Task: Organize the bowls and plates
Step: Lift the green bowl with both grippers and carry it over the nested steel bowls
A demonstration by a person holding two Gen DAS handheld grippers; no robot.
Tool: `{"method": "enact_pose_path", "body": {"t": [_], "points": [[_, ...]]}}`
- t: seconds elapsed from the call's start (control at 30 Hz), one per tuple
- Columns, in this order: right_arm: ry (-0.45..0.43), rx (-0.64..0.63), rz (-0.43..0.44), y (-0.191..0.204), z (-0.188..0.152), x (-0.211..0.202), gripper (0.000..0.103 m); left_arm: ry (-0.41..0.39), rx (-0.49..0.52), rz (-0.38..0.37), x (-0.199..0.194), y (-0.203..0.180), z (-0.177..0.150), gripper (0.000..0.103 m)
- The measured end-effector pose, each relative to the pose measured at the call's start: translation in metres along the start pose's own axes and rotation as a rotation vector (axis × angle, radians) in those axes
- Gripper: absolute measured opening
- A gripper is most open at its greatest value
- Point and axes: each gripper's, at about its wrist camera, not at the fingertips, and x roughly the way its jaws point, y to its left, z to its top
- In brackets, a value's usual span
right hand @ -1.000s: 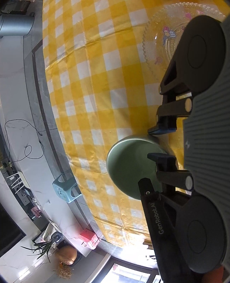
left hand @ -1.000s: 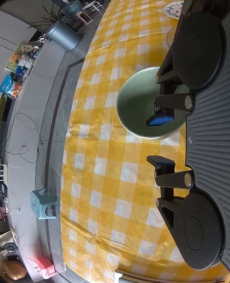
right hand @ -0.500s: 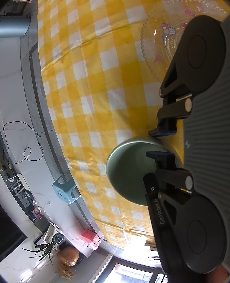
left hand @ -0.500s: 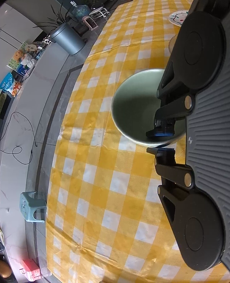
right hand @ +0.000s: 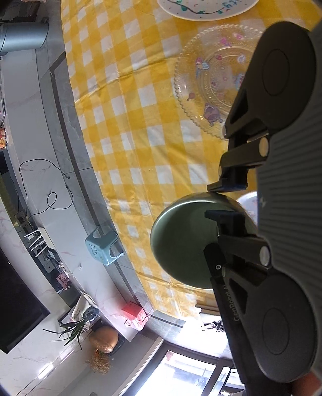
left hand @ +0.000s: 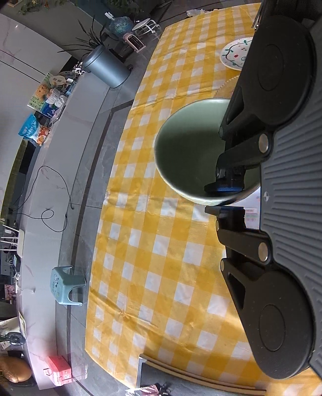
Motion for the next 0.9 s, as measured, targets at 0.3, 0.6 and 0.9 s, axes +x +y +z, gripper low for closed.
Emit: {"method": "enact_pose_path", "body": {"t": [0.3,0.6,0.9], "points": [[-0.018,-0.014,0.066,0.015,-0.047,-0.072,0.012,-0.052,-0.032,0.001,-0.072,0.001,-0.043,0.011],[0.001,-0.030,0.108,0.019,-0.101,-0.116,0.011,-0.070,-0.122,-0.015,-0.113,0.011,-0.097,0.011],[0.037,-0.062,0.120,0.023,-0.142,-0.132,0.010,-0.099,-0.214,-0.015,-0.137,0.028,-0.143,0.011]]}}
